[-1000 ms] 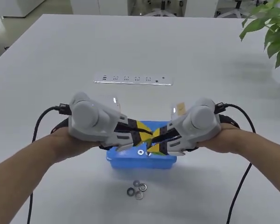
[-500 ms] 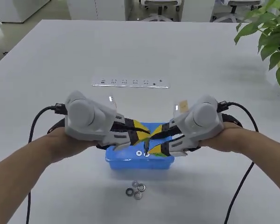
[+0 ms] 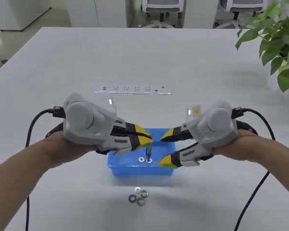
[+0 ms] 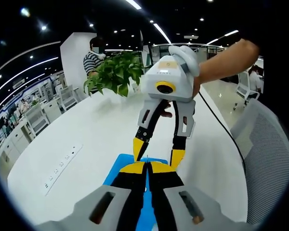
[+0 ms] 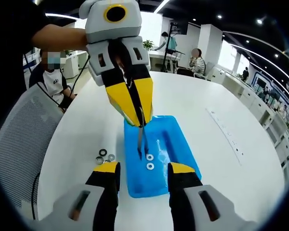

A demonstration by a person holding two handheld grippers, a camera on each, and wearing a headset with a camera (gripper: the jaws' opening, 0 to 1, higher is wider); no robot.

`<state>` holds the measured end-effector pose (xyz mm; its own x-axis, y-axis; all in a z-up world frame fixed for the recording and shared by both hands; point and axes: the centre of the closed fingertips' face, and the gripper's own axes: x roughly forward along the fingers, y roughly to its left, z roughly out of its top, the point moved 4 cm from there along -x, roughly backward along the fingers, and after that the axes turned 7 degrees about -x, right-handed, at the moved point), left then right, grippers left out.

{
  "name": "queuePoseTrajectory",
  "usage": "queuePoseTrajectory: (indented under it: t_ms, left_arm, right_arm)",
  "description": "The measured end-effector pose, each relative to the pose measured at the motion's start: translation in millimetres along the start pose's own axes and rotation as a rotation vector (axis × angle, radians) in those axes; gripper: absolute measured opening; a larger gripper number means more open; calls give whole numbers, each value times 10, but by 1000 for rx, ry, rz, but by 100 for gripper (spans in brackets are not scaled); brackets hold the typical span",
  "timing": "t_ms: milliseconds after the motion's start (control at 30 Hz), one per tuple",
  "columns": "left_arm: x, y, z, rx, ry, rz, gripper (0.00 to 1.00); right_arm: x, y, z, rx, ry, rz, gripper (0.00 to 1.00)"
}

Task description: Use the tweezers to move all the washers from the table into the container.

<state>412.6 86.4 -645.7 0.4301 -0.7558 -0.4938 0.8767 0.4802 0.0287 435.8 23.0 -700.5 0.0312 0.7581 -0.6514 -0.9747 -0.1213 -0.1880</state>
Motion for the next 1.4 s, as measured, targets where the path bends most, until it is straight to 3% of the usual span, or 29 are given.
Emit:
queuePoseTrajectory:
  t_ms: [800, 1400]
  left_arm:
    - [-160, -113, 125, 2, -7, 7, 6]
    - [-240, -283, 166, 18, -1, 2, 6]
  right_arm:
    - [-271, 147, -16, 87, -38, -94, 70]
    - [-318, 375, -56, 127, -66, -103, 91]
